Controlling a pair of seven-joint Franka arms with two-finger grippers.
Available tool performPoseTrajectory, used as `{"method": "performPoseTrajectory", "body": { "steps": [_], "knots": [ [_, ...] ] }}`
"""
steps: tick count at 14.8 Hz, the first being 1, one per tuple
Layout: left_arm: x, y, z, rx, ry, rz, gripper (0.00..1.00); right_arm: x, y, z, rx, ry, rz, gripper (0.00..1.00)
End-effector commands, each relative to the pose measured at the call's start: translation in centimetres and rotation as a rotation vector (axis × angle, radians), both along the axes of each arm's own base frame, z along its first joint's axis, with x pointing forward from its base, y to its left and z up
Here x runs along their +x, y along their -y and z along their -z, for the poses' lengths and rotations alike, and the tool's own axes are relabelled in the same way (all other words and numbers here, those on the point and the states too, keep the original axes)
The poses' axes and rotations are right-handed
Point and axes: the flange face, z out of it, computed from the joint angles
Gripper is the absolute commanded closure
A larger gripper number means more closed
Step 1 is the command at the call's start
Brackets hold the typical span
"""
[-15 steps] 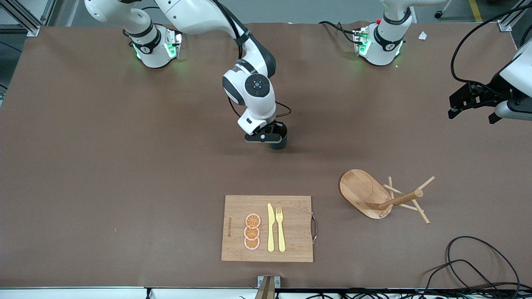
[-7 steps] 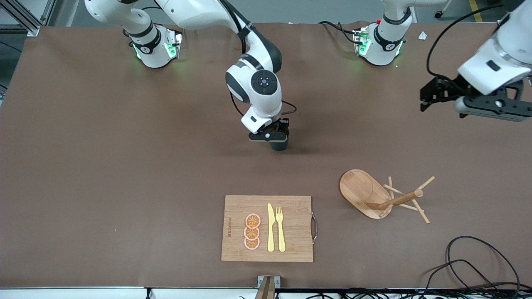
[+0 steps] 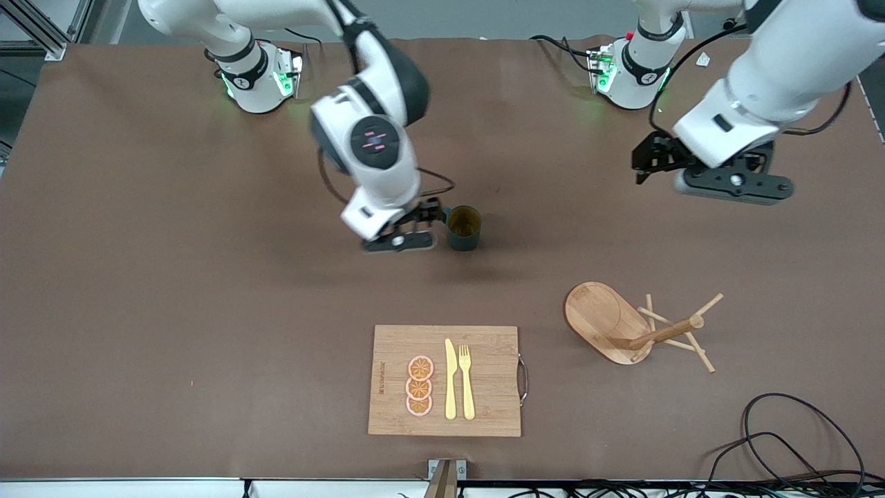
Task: Pass cup and hang on rack
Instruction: 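Set the mug down with the right gripper while the left gripper approaches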
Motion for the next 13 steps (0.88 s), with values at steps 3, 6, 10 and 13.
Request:
{"method": "performPoseTrajectory", "body": {
  "steps": [3, 6, 10, 13],
  "knots": [
    [0.9, 3.9, 2.6, -0.005, -0.004, -0.038, 0.00, 4.4, 17.3, -5.7, 0.026, -0.064, -0.056, 0.00],
    [1.1, 8.0, 5.7, -0.029, -0.024, -0.041, 0.00, 6.0, 27.4, -8.6, 0.016, -0.051, 0.041, 0.00],
    [-0.6, 15.2, 10.0, -0.033, -0.052, -0.130, 0.00, 5.5, 34.7, -11.8, -0.060, -0.039, 0.115, 0.00],
    [-2.8, 20.8, 13.2, 0.000, -0.027, -0.185, 0.00, 5.0, 40.7, -13.0, -0.045, -0.049, 0.173, 0.00]
  ]
}}
